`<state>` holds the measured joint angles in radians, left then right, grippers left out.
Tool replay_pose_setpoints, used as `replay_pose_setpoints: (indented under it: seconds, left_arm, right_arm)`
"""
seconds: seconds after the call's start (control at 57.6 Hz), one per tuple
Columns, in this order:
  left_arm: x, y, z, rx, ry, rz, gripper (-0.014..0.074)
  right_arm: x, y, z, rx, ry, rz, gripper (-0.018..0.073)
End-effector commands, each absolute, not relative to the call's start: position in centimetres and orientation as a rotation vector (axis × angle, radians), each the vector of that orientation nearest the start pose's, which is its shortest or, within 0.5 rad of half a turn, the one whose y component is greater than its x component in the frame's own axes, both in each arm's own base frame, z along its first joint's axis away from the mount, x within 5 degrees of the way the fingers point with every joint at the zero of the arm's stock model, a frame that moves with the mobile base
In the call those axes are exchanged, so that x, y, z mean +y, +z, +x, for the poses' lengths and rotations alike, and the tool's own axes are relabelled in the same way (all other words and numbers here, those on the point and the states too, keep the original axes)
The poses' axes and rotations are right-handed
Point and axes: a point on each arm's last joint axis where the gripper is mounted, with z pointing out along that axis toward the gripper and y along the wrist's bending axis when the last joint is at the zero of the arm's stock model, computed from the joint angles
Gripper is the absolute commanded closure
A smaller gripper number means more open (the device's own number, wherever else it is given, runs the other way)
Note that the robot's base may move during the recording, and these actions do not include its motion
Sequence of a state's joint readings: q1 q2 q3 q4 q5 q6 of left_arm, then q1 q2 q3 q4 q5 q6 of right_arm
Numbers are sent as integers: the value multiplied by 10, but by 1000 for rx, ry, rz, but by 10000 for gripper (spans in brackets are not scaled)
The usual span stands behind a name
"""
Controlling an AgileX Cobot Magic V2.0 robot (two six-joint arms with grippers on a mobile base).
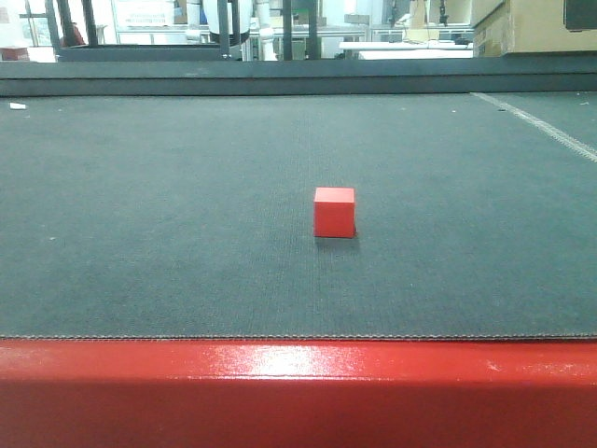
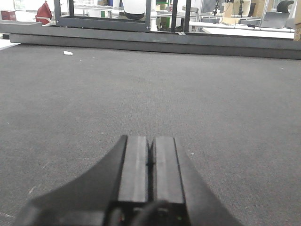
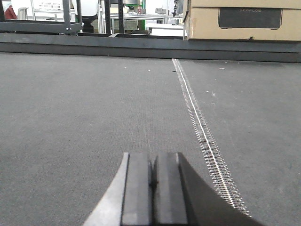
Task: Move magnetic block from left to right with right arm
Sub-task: 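Reach the right gripper down toward the red cube on the table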
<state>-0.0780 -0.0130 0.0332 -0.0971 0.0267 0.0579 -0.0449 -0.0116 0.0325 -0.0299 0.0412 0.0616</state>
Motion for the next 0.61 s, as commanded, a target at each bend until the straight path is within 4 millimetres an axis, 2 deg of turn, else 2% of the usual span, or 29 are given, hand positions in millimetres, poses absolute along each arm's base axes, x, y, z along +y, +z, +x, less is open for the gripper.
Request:
replay_pose_setpoints:
  seconds: [0.0,0.59]
  left_arm:
    - [-4,206,55,1444,-102,17,722]
    - [-4,206,55,1444,-102,17,722]
  right_arm:
    - [-2,208,54,1438,-20,48,501]
    - [-2,210,54,1423,-20,47,501]
